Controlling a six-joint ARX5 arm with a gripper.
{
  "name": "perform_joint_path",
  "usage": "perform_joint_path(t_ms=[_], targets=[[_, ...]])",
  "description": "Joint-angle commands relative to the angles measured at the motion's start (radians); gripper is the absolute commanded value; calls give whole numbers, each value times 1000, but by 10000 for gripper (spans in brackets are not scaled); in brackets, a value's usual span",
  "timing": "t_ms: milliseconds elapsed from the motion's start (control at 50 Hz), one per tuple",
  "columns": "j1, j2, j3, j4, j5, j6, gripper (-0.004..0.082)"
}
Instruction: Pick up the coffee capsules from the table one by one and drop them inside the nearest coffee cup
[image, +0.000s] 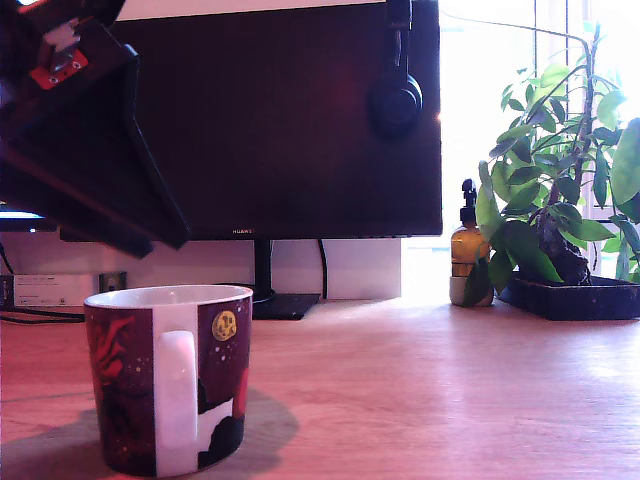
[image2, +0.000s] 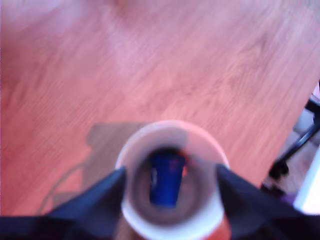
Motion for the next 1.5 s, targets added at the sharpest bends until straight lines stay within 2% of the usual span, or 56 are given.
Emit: perform_joint_path(t_ms=[0,180,280,560,720,840,920,1000,1020,1200,1220,1480], targets=[[-3,-26,-23,35,-11,-2,-13],[-2,-38,-23,121,-92,-2,-20],[8,-38,-30,179,-106,-2,-20],[71,-38,-118,401,-106,-5,-20],[148,-38,-158,447,-105,-5,-19],[213,-38,-194,489,-88,-5,-19],[254,-38,-224,524,-74,-22,-19],[288,-39,-249,552,-72,-22,-19],[293,-39,-255,560,-72,-41,-19],[342,-54,-302,607,-77,-41,-19],[348,-56,-306,609,-77,-80,-19],[452,-148,-387,663,-80,-100,-19]])
